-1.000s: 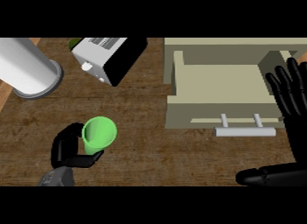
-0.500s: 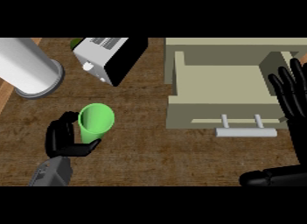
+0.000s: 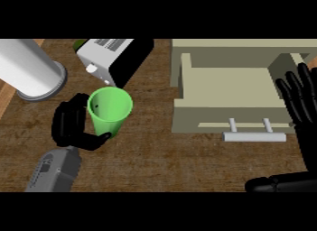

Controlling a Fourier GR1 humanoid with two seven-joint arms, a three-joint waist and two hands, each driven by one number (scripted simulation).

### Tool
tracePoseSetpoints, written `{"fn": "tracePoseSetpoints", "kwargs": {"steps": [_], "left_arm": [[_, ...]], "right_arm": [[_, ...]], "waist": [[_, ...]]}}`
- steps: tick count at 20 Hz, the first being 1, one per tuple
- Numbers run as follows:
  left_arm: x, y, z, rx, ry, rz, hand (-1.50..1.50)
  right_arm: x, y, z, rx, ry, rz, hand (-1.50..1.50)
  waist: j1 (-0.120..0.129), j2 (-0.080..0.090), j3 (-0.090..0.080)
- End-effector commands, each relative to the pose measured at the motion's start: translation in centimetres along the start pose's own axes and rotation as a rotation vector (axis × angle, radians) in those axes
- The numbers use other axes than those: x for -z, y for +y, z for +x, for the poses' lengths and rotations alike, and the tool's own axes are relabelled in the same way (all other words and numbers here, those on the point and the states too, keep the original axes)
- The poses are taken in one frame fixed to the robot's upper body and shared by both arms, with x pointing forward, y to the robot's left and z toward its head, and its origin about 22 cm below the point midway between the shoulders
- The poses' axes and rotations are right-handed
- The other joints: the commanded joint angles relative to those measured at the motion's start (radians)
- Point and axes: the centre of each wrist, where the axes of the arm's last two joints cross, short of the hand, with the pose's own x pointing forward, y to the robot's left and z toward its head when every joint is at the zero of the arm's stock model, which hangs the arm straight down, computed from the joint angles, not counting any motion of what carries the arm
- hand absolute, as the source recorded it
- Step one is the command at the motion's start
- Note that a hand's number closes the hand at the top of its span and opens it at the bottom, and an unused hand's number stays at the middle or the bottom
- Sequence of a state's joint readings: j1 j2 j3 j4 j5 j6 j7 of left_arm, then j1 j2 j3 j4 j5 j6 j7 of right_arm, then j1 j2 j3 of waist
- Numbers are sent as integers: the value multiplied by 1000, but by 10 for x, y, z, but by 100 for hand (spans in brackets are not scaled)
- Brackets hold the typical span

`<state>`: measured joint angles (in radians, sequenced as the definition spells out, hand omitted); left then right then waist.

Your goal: Pick up the cup, place it into the drawer and close the drawer

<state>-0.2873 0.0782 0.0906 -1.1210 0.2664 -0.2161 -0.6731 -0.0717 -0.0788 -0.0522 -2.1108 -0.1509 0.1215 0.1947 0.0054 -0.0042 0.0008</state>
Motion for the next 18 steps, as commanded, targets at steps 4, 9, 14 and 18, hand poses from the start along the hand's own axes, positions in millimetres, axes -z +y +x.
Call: {"fn": "tracePoseSetpoints", "kwargs": {"steps": [4, 9, 14, 18], "left_arm": [[51, -51, 44, -51, -27, -44, 150], [103, -90, 74, -35, -41, -60, 150], [131, -112, 94, 1, -48, -93, 150], [145, -150, 95, 55, -28, -83, 150]], "right_arm": [[0, 9, 4, 2, 5, 14, -150], [-3, -10, 1, -12, 0, -3, -150], [22, 8, -13, -18, -15, -3, -150], [-9, -18, -18, -14, -17, -6, -150]], "waist": [[-4, 2, -1], [-11, 3, 0], [-6, 5, -1], [-15, 4, 0]]}}
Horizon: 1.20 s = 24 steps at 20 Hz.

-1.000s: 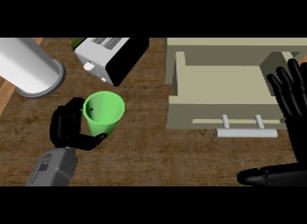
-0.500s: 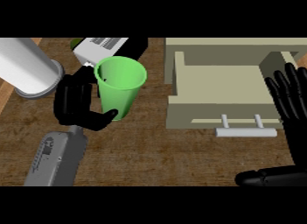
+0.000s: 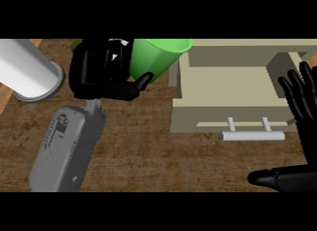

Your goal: Pick up the cup, place it into the drawer and close the drawer

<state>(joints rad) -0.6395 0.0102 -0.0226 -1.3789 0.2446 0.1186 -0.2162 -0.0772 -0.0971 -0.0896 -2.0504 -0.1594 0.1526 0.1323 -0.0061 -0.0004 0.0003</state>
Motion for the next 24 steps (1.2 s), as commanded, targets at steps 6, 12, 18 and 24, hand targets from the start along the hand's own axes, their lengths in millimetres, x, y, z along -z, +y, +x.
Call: {"fn": "tracePoseSetpoints", "kwargs": {"steps": [6, 12, 18, 24], "left_arm": [[40, -47, 2, 68, 24, -43, 150], [82, -65, 2, 119, 79, -41, 150], [87, -82, -19, 137, 129, -31, 150], [92, -91, -33, 160, 157, -31, 150]], "right_arm": [[3, -12, 3, -6, 9, 5, -150], [15, -2, 4, 13, -5, -12, -150], [5, -11, -1, 24, 9, 27, -150], [21, 7, 0, 11, 4, 5, -150]], "waist": [[-5, 1, 0], [-13, 5, 0], [-23, 6, 0], [-24, 7, 0]]}}
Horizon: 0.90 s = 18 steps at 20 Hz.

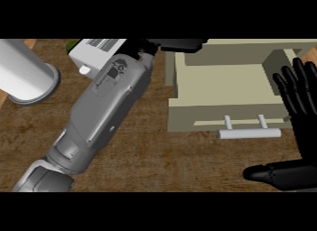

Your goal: Pick up the cup, place it into the drawer and close the drawer

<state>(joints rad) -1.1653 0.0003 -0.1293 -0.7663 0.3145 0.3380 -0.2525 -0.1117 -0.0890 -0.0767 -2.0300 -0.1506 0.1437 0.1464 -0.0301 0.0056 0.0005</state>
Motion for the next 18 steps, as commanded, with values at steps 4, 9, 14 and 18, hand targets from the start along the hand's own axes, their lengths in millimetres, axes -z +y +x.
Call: {"fn": "tracePoseSetpoints", "kwargs": {"steps": [4, 9, 14, 18], "left_arm": [[13, -21, -3, 42, 54, 23, 150], [-5, -10, -40, 94, 94, -13, 150], [-2, -19, -38, 156, 82, -54, 150], [-5, -24, -40, 205, 128, -50, 150]], "right_arm": [[2, 7, 7, 2, -12, 32, -150], [3, -3, 8, 11, -11, 43, -150], [5, 3, -7, -10, -13, 46, -150], [4, 0, -3, 20, -11, 53, -150]], "waist": [[-33, 5, 0], [-33, 7, 0], [-47, 12, 1], [-68, 13, 1]]}}
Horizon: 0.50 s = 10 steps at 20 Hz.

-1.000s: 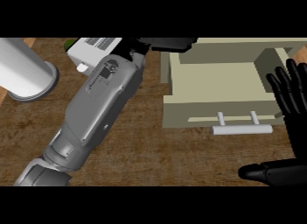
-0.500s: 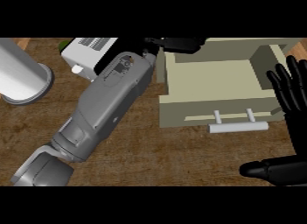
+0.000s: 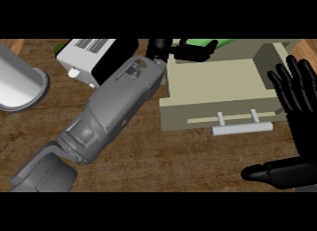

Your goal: Pick up the cup, place it into the drawer and close the drawer

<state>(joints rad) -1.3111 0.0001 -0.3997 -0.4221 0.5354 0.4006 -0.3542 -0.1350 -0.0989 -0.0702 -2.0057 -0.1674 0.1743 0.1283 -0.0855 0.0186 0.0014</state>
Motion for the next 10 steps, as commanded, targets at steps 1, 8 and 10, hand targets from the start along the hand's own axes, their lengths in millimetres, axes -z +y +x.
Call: {"fn": "tracePoseSetpoints", "kwargs": {"steps": [1, 8, 10], "left_arm": [[-2, -2, -7, 76, 20, -21, 150], [-8, -9, -12, 178, 34, -8, -150], [-7, -14, -5, 116, 43, 4, -150]], "right_arm": [[8, -3, 2, 3, -12, 21, -150], [13, 6, 3, 31, -45, 48, -150], [8, 4, 2, 57, -45, 26, -150]], "waist": [[-9, 4, 0], [-30, 8, 1], [-26, 5, 0]]}}
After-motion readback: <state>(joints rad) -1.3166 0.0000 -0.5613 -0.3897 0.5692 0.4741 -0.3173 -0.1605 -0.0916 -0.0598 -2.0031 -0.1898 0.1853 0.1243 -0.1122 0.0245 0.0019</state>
